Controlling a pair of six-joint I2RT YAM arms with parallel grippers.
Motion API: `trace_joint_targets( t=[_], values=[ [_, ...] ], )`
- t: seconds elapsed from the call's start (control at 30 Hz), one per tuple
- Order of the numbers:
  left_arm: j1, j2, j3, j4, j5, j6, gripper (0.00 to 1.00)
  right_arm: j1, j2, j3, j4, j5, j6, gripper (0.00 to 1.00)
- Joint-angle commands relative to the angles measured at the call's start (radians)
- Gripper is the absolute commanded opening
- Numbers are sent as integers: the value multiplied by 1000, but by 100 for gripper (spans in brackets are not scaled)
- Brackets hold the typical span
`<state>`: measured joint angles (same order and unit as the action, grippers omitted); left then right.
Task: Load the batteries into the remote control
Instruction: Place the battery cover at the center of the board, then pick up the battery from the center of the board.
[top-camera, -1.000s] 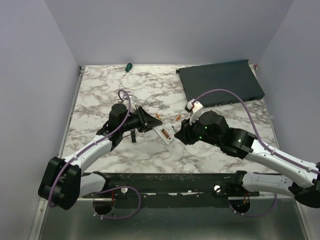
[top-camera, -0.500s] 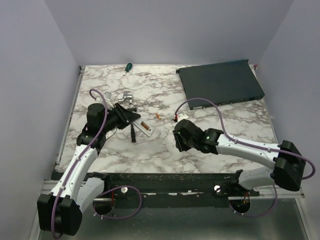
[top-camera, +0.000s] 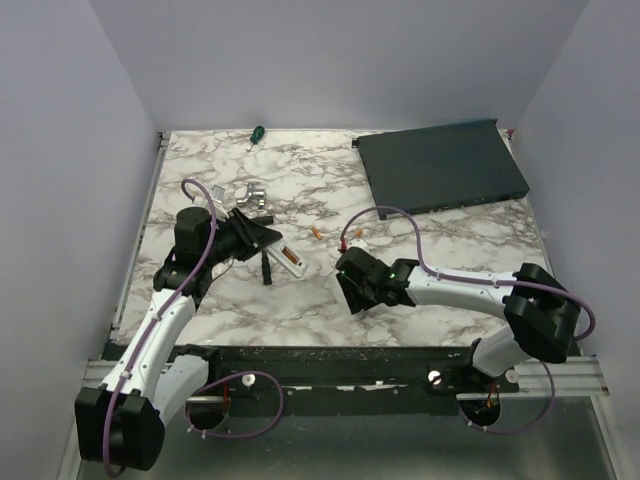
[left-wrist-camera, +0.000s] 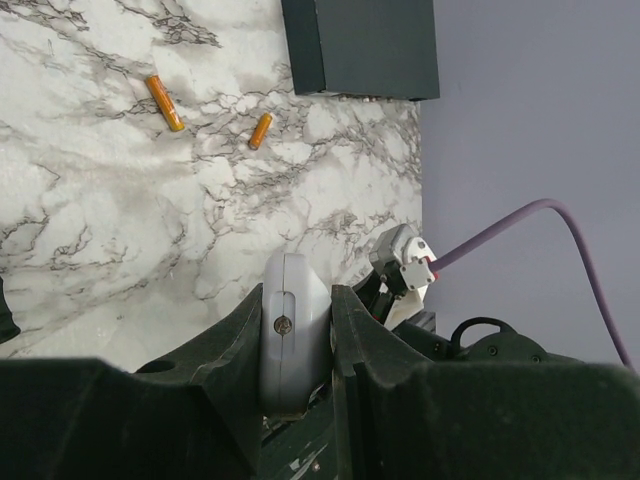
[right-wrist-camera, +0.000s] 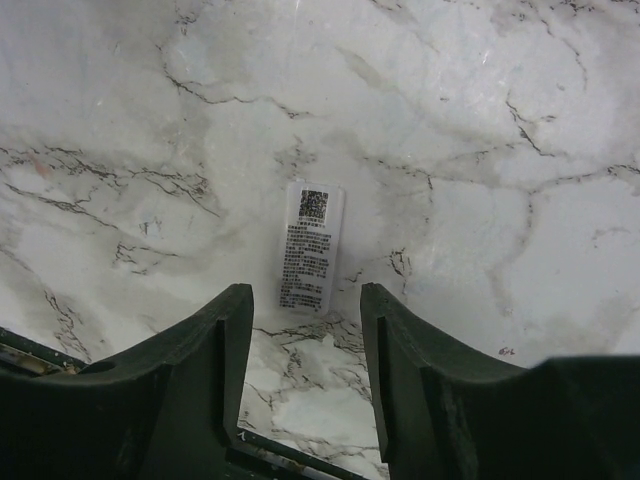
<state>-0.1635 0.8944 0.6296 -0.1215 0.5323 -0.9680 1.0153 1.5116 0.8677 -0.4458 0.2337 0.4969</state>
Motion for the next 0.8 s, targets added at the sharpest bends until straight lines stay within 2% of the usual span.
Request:
trace_joint_targets(
  t=[0.0, 0.2, 0.3, 0.43, 0.6, 0.77],
  values=[
    [7, 4, 3, 15, 30, 10, 0, 6, 11, -8, 10, -14, 2, 55],
    [9, 1, -3, 21, 33, 2, 0, 5, -93, 12, 43, 90, 20, 57],
    [12, -1, -5, 24, 39, 2, 0, -10, -96, 39, 77, 126, 3, 57],
    [22, -8, -5, 17, 53, 7, 0, -45, -17, 118, 126, 103, -66, 55],
    [43, -40, -9, -23, 48, 33, 0, -150, 121, 229, 200, -16, -151, 45],
    [64, -71, -32, -68, 57, 68, 0, -190, 270, 381, 235, -108, -252, 44]
  ],
)
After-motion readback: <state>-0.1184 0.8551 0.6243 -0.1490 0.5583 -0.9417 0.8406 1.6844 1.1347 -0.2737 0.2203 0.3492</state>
